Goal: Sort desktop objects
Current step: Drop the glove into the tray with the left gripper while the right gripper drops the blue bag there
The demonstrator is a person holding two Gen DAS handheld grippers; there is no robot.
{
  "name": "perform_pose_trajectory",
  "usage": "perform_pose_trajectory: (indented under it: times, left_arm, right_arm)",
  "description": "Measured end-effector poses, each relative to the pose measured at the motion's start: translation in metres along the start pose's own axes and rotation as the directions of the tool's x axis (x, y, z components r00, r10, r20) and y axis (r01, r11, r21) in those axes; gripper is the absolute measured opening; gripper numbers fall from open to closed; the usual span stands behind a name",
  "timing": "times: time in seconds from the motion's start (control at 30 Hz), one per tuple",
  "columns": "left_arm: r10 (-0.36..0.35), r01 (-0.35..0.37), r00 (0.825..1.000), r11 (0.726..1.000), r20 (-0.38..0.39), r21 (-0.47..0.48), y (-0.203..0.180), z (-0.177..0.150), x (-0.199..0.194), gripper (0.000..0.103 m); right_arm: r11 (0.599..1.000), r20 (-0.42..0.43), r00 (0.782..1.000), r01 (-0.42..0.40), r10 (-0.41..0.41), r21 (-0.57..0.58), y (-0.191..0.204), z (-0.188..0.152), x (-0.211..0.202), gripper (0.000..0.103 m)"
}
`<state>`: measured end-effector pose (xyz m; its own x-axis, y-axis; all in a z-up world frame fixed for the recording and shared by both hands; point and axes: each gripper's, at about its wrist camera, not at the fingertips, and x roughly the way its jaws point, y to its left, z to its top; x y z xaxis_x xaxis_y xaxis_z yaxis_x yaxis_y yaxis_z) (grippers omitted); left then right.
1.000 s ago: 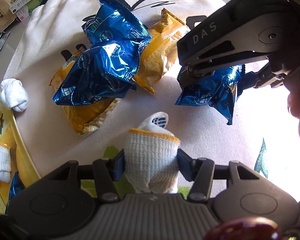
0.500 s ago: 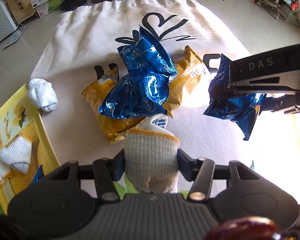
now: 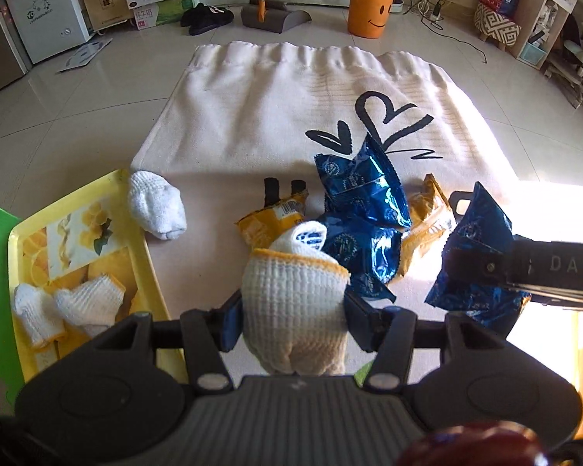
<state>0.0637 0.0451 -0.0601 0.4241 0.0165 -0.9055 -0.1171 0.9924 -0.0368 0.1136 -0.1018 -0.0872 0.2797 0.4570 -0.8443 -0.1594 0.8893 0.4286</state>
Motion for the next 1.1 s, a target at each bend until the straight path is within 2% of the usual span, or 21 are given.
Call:
perform_pose_trajectory:
  times: [0.17,0.3,0.5,0.63,0.87,1.0,1.1]
  left_arm:
    - [0.050,-0.046,0.998,0.994,0.031,-0.103,0.035,0.013,-0.007,0.052]
    - [0.058,-0.050,0.998,0.982,0.040,-0.182,0.060,0.020,-0.013,0.052]
    - [0.081,-0.061,0.994,0.965,0.070,-0.254,0.094,0.028,-0.024,0.052]
    - [0.123,-0.087,0.987,0.951,0.104,-0.298,0.122,0.032,-0.036,0.052]
    - [0.196,-0.138,0.975,0.902,0.103,-0.408,0.176,0.031,-0.043,0.052]
    - [0.223,-0.163,0.972,0.864,0.071,-0.476,0.202,0.028,-0.037,0.052]
    - [0.231,-0.177,0.972,0.848,0.048,-0.500,0.214,0.026,-0.030,0.052]
  right_arm:
    - [0.997,-0.012,0.998,-0.062,0.062,-0.035,0.021,-0.005,0.004,0.064]
    - [0.992,-0.016,0.995,-0.099,0.098,-0.084,0.041,-0.011,0.008,0.064]
    - [0.976,-0.036,0.988,-0.154,0.150,-0.152,0.070,-0.021,0.018,0.064]
    - [0.958,-0.048,0.979,-0.206,0.200,-0.200,0.091,-0.029,0.026,0.064]
    - [0.919,-0.091,0.953,-0.302,0.288,-0.254,0.127,-0.045,0.048,0.064]
    - [0.907,-0.098,0.948,-0.319,0.304,-0.274,0.144,-0.052,0.066,0.064]
    - [0.905,-0.104,0.947,-0.321,0.304,-0.279,0.155,-0.057,0.080,0.064]
